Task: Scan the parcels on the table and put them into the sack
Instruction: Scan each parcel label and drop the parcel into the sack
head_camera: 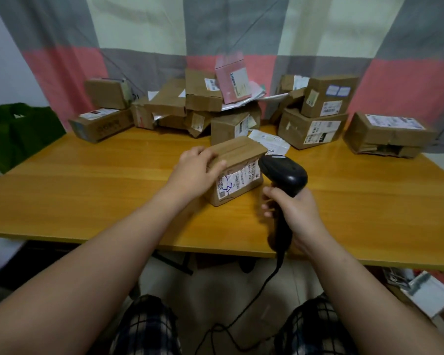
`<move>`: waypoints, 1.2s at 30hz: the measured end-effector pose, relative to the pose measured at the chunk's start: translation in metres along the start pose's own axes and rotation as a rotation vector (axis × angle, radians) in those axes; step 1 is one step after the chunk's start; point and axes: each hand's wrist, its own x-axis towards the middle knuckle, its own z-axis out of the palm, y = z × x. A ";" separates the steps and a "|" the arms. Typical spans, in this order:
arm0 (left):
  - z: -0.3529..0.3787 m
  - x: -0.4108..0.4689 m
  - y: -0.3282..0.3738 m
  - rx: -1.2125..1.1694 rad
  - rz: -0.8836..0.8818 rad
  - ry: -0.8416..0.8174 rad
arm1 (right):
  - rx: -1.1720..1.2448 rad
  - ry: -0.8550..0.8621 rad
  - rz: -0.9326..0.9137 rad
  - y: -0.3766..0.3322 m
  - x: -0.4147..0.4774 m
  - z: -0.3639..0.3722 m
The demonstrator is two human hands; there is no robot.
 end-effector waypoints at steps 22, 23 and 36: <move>-0.010 -0.045 -0.049 -0.754 -0.456 -0.215 | -0.177 -0.258 -0.156 -0.002 -0.009 0.057; -0.011 -0.046 -0.051 -0.765 -0.471 -0.201 | -0.212 -0.260 -0.165 -0.001 -0.008 0.060; -0.004 -0.049 -0.061 -1.018 -0.433 0.004 | -0.468 -0.023 -0.300 -0.010 -0.002 0.048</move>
